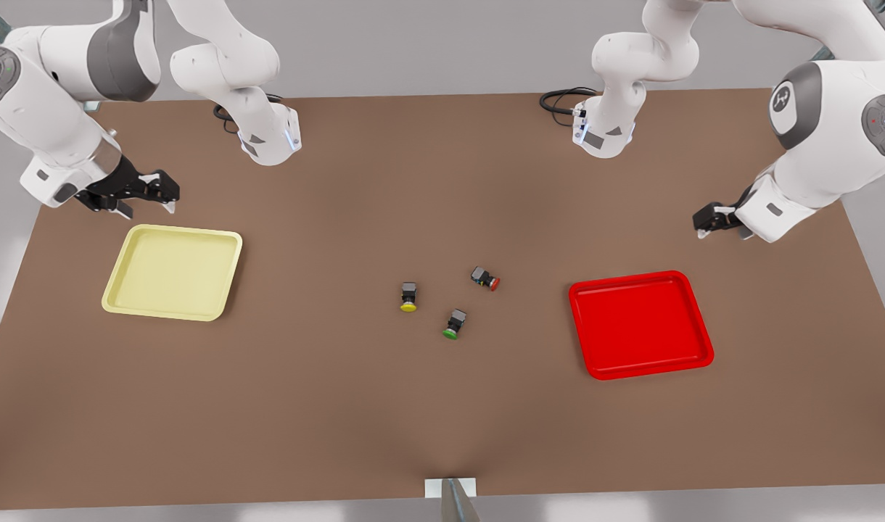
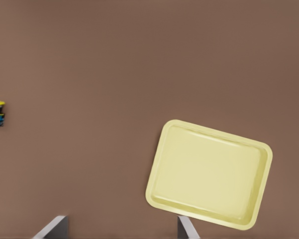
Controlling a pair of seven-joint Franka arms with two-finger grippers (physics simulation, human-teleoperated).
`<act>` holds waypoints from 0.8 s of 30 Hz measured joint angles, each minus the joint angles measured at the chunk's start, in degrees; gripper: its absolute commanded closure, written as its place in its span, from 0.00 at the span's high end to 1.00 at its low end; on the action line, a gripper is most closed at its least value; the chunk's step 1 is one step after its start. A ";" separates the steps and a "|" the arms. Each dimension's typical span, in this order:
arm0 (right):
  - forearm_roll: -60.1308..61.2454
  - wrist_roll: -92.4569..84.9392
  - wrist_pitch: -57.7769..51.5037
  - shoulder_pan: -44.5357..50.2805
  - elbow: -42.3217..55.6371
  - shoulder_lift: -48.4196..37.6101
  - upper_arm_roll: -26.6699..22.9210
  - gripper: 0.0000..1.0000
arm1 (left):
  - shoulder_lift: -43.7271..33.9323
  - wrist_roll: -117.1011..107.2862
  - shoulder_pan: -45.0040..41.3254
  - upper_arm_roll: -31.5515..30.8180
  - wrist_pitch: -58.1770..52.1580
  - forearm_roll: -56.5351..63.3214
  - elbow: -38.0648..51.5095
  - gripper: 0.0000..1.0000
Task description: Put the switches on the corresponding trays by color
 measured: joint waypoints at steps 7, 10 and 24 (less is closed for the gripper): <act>3.12 5.70 -0.31 0.16 0.66 0.80 2.29 1.00 | 2.37 -7.01 0.60 -3.84 -0.70 -0.02 -0.85 1.00; 3.76 11.59 0.65 0.80 3.07 6.73 11.49 1.00 | 6.49 -29.42 -1.51 -16.69 2.55 -0.37 -1.93 1.00; 0.51 36.97 24.92 9.23 14.65 39.90 28.25 1.00 | 25.93 -97.21 -14.46 -27.41 22.71 3.64 -0.63 1.00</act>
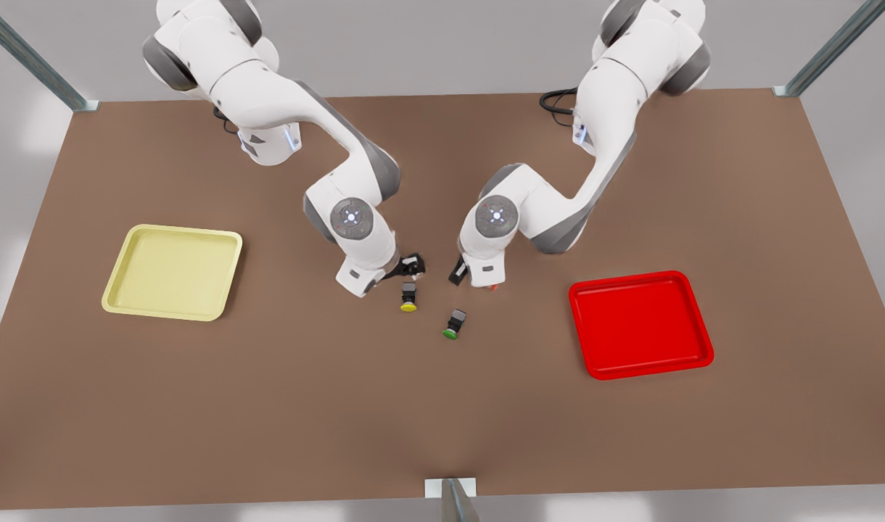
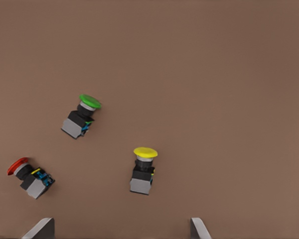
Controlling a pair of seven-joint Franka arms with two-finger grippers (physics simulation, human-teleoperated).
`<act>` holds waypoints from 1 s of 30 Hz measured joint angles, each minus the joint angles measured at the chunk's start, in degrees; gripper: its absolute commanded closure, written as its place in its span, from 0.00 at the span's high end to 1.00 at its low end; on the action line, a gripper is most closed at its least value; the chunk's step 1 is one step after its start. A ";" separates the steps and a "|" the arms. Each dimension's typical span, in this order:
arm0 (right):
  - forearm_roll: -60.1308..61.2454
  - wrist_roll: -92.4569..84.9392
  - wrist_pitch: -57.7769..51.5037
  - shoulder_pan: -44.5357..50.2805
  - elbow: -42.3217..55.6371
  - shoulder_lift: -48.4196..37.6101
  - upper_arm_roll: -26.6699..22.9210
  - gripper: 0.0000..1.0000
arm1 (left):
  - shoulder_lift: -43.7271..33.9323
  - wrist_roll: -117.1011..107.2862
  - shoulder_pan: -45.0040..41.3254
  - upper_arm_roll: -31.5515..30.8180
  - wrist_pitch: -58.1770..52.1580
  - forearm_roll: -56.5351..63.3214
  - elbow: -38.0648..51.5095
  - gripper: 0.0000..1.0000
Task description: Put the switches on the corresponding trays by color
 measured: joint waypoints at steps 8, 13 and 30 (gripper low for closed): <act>-0.31 0.38 4.97 1.83 -1.84 3.98 -0.22 1.00 | 1.83 1.50 0.36 1.79 9.77 2.74 -6.59 1.00; -1.76 8.98 8.13 3.59 -2.13 6.91 -0.21 1.00 | 1.13 3.47 0.95 3.82 12.98 4.35 -12.12 1.00; -2.15 16.21 11.46 3.59 -1.80 15.21 -1.16 1.00 | -2.67 -1.66 1.92 2.90 31.35 2.54 -28.96 1.00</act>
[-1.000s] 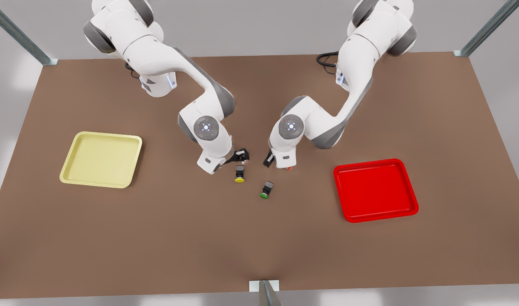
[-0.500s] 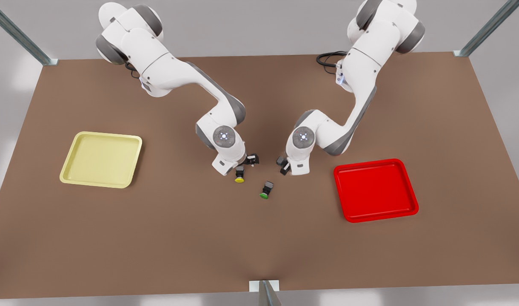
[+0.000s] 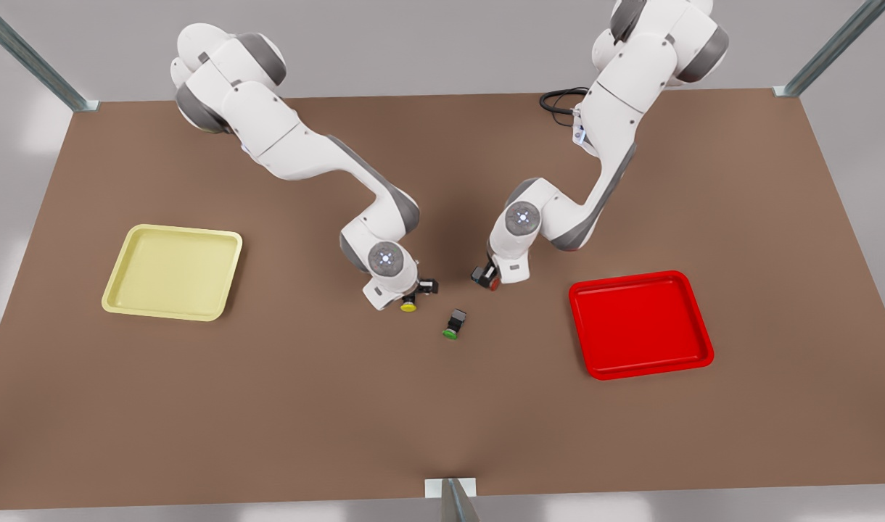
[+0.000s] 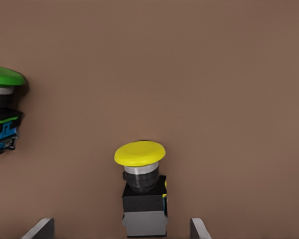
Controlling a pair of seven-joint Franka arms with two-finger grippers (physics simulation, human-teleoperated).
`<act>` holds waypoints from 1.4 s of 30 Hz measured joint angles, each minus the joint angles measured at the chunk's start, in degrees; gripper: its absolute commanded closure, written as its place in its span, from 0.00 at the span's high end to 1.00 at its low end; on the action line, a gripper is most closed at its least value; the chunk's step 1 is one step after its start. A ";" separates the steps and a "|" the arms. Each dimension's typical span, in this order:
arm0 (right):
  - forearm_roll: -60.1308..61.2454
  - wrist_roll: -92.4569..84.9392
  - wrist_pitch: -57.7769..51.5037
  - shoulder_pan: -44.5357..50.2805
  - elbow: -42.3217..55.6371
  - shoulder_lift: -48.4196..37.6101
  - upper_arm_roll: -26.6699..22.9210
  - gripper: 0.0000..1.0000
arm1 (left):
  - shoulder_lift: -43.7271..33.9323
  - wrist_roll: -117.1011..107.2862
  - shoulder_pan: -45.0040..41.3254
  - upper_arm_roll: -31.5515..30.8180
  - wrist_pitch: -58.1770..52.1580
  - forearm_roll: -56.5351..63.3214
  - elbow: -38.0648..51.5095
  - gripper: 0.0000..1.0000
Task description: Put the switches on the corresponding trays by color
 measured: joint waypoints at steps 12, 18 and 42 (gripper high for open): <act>-0.84 0.08 1.44 0.79 0.39 2.63 0.07 1.00 | 4.28 -0.36 -1.18 0.75 2.16 0.77 2.42 0.76; -1.37 -0.39 1.41 0.79 0.22 2.82 0.07 0.97 | 5.61 -0.35 -1.13 0.79 4.37 1.50 1.54 0.70; -2.24 -0.97 0.98 0.27 1.71 3.96 0.07 0.74 | 6.71 -1.12 -2.14 0.61 3.56 1.87 1.54 0.50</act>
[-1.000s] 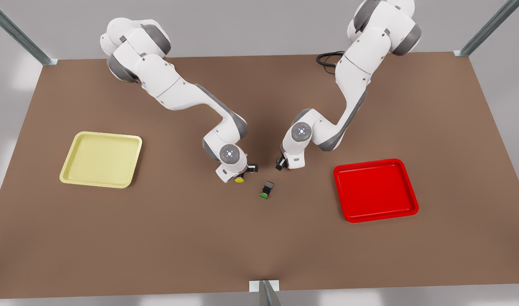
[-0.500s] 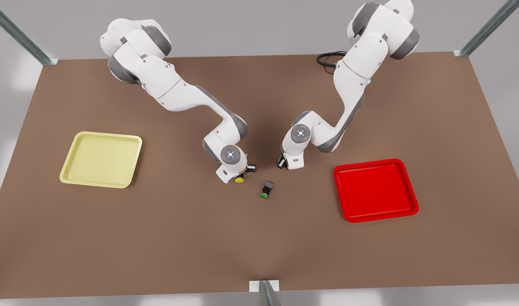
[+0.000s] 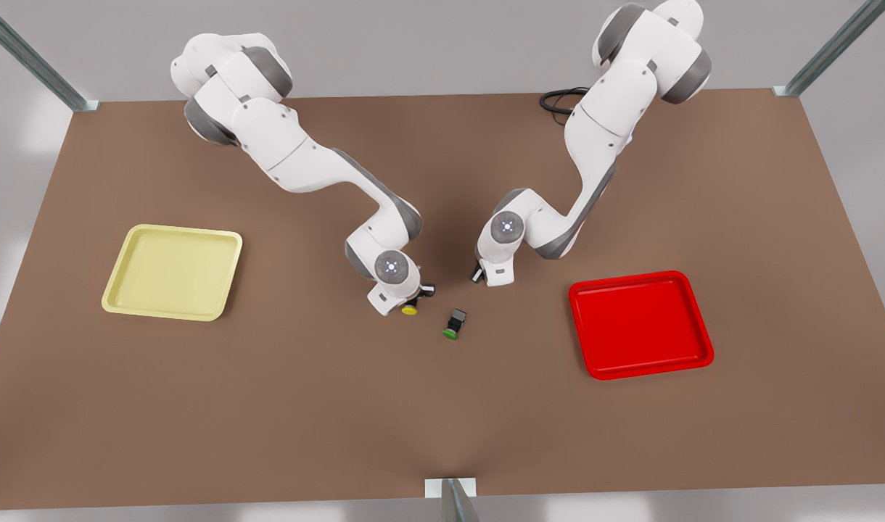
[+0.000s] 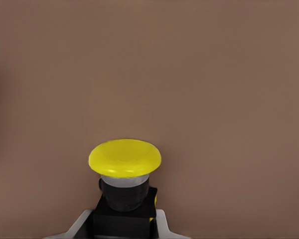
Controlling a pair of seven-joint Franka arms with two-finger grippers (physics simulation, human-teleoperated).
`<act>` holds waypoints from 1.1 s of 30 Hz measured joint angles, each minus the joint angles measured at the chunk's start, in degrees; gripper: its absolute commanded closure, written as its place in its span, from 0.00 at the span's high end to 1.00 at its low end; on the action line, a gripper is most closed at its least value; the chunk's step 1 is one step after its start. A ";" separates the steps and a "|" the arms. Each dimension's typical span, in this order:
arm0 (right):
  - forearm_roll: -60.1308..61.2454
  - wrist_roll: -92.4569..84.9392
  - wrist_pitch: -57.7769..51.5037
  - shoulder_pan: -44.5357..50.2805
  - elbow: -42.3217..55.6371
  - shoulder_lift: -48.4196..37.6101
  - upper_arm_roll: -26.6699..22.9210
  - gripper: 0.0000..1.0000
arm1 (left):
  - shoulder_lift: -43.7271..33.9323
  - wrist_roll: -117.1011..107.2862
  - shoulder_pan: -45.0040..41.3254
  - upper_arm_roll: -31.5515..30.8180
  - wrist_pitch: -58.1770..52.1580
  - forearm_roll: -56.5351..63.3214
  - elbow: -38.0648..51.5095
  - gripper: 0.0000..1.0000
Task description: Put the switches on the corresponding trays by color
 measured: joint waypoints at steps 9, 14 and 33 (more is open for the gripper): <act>0.00 -0.87 -0.02 -0.09 0.43 0.42 0.00 0.55 | -2.55 2.32 0.94 4.37 -1.51 -2.07 1.50 0.53; 0.17 -0.88 -0.04 -0.09 0.53 0.43 0.00 0.50 | -2.86 10.69 0.89 13.83 -8.09 -0.20 8.47 0.53; 1.96 -45.82 -7.97 -31.84 -32.93 -36.30 0.43 0.55 | -14.50 38.78 1.83 31.78 -4.95 0.63 -12.72 1.00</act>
